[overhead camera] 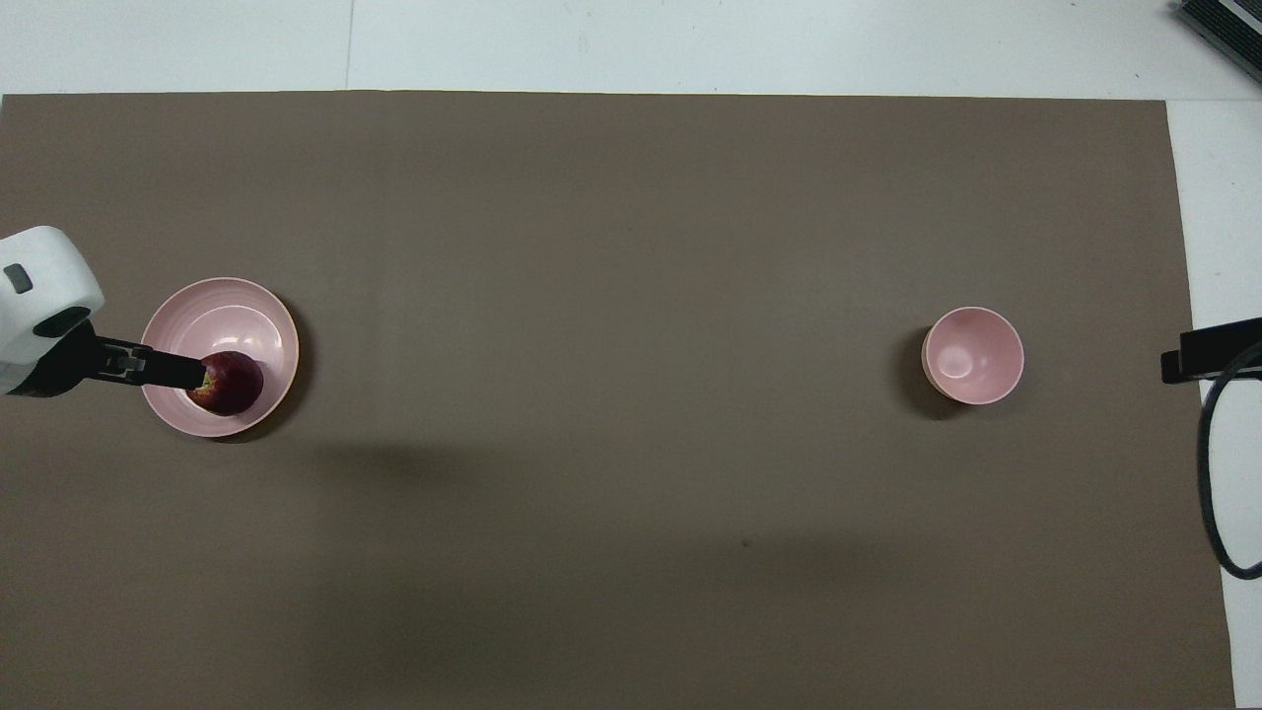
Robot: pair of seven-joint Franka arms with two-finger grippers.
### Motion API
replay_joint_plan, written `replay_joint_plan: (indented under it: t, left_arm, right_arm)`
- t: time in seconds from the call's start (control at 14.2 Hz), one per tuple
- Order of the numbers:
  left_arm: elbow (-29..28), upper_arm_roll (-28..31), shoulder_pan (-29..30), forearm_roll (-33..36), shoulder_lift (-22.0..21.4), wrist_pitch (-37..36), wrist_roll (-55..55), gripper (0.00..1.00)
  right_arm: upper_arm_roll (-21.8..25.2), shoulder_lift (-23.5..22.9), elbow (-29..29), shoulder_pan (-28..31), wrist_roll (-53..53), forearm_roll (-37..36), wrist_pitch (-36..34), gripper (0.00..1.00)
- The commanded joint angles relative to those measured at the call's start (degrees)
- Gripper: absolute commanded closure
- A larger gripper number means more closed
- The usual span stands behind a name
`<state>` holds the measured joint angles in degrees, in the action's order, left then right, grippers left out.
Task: Move apple from plate to bowl
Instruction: 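Reach the left gripper into the pink bowl and grasp the red apple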
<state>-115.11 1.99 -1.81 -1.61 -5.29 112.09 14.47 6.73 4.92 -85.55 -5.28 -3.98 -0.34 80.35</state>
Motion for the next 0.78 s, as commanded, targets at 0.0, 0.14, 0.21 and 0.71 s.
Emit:
replay_joint_plan:
  t: [0.0, 0.14, 0.21, 0.71]
  left_arm:
    - [-5.55, -0.23, 2.15, -1.02, 0.27, 8.38, 1.88, 0.00]
    - [-6.61, -0.23, 2.42, -1.02, 2.64, 10.68, 2.06, 0.00]
    - [-7.31, -0.23, 2.77, -1.02, 4.04, 12.78, 2.06, 0.00]
    - [-12.33, -0.23, 3.04, -1.02, 9.24, 25.63, 2.06, 0.00]
  right_arm:
    - [-0.14, 1.67, -1.99, 0.79, 1.61, 0.96, 0.86, 0.00]
    - [-0.14, 1.67, -1.99, 0.79, 1.70, 0.96, 0.86, 0.00]
    - [-0.14, 1.67, -1.99, 0.79, 1.70, 0.96, 0.86, 0.00]
    - [-0.14, 1.67, -2.08, 0.79, 1.70, 0.96, 0.86, 0.00]
